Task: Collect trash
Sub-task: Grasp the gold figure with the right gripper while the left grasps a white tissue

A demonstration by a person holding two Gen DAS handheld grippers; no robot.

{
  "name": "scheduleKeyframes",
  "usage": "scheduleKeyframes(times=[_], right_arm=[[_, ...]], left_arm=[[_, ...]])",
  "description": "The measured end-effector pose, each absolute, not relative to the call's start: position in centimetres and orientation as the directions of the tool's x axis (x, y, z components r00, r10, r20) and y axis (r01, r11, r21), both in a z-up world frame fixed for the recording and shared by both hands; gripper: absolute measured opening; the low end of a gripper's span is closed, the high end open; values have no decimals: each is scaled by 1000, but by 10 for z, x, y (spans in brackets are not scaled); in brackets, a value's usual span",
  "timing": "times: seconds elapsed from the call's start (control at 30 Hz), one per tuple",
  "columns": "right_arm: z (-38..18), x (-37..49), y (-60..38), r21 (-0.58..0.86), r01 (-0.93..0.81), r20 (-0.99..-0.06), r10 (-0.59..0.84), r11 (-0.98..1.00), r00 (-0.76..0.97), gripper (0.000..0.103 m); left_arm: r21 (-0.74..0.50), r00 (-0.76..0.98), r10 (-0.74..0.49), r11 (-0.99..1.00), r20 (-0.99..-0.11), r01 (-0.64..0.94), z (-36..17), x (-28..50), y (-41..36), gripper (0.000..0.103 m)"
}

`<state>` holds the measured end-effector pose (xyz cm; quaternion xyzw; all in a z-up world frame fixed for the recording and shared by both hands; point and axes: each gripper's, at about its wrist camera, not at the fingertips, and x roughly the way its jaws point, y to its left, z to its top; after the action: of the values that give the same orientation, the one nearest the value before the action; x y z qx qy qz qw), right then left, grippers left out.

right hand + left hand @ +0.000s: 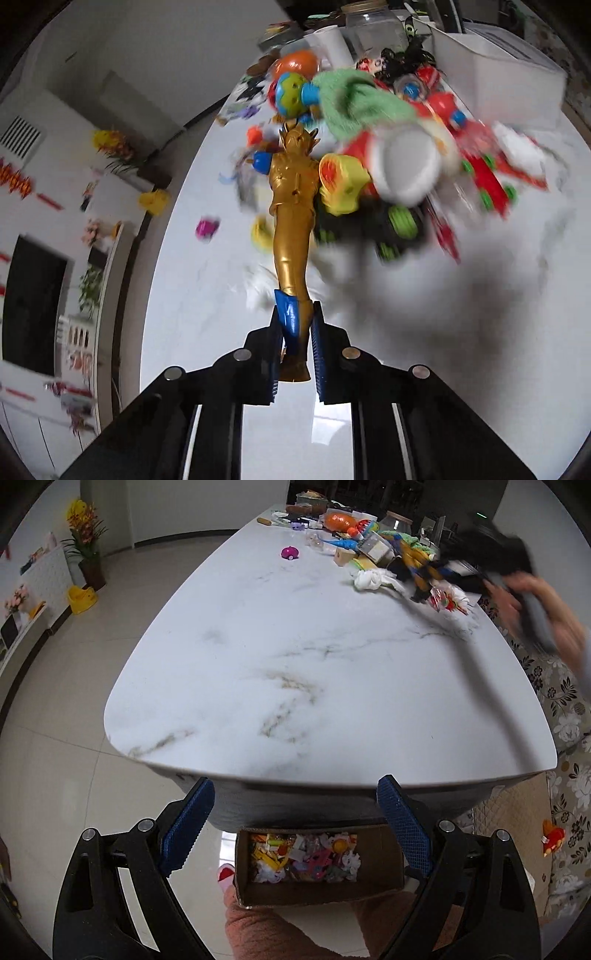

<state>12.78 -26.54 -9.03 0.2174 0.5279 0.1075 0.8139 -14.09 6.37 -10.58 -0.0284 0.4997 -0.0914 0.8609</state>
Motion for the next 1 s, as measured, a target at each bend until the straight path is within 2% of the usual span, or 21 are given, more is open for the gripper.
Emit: scheduleKeyframes(times=[0.17, 0.3, 0.47, 0.63, 0.77, 0.83, 0.87, 0.9, 0.97, 1.0], right_arm=[[-102, 53, -281, 469, 34, -817, 420, 882, 395, 14], [-117, -1, -285, 361, 14, -870, 331, 933, 365, 14], [-127, -29, -286, 196, -7, -912, 185, 981, 366, 15], [-130, -47, -281, 103, -31, -920, 107, 994, 376, 15], [-135, -48, -284, 113, -27, -923, 115, 993, 367, 15], [-136, -45, -284, 114, -33, -922, 118, 993, 368, 15], [-137, -43, -284, 113, -40, -922, 120, 993, 369, 16], [-136, -42, -284, 115, -48, -920, 124, 992, 372, 16], [-134, -40, -285, 129, -59, -915, 141, 990, 379, 19], [-132, -39, -285, 142, -61, -911, 155, 988, 383, 26]], left_arm=[[-122, 492, -186, 980, -851, 160, -103, -110, 48, 87], [-94, 498, -203, 967, -843, 236, -103, -51, 14, 87], [-106, 504, -235, 956, -831, 273, -102, 47, -35, 87], [-24, 503, -146, 970, -852, 241, -109, 145, -82, 87], [-5, 459, -116, 972, -881, 235, -124, 181, -102, 87], [-8, 442, -118, 970, -889, 243, -133, 188, -107, 76], [-38, 427, -149, 966, -892, 257, -136, 188, -108, 61], [-41, 436, -156, 964, -886, 262, -135, 186, -109, 35], [-50, 425, -167, 961, -890, 272, -133, 179, -110, 36], [-66, 419, -183, 958, -889, 279, -133, 175, -108, 36]])
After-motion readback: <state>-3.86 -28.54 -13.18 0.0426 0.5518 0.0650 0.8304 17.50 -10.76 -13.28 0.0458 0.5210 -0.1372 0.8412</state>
